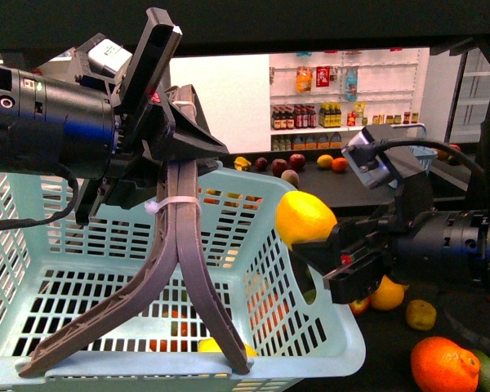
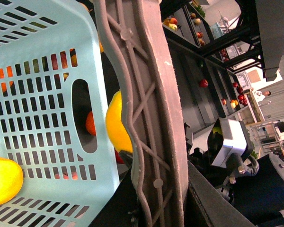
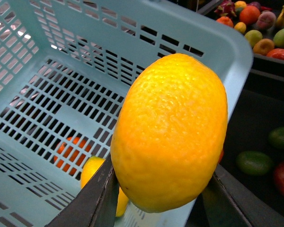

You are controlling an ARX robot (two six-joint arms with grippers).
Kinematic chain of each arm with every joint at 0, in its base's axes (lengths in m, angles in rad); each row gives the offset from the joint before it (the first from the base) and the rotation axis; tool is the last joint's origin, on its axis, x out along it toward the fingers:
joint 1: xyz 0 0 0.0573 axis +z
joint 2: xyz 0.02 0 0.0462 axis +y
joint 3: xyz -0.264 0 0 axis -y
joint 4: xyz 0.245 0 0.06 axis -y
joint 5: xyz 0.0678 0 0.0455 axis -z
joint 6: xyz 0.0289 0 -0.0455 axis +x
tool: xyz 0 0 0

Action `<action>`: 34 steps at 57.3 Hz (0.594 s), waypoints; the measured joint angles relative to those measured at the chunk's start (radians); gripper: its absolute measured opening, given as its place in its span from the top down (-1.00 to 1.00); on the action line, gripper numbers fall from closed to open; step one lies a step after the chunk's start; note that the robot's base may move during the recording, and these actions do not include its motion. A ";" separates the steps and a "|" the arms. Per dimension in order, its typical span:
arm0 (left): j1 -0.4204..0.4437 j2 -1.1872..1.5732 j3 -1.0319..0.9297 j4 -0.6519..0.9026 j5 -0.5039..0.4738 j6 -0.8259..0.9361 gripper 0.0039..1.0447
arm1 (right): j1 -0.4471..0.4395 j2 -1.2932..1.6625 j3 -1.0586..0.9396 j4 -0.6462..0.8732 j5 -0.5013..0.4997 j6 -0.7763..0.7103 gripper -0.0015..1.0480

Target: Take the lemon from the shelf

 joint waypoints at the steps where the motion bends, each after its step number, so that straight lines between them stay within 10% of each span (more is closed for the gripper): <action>1: 0.000 0.000 0.000 0.000 0.000 0.000 0.72 | 0.005 0.002 0.000 -0.005 0.001 0.000 0.19; 26: 0.000 0.000 0.000 0.000 0.000 0.000 0.72 | -0.050 -0.043 0.029 -0.056 0.076 0.072 -0.88; 34: 0.000 0.000 0.000 0.000 -0.002 0.000 0.72 | -0.161 -0.275 -0.032 -0.080 0.165 0.066 -0.86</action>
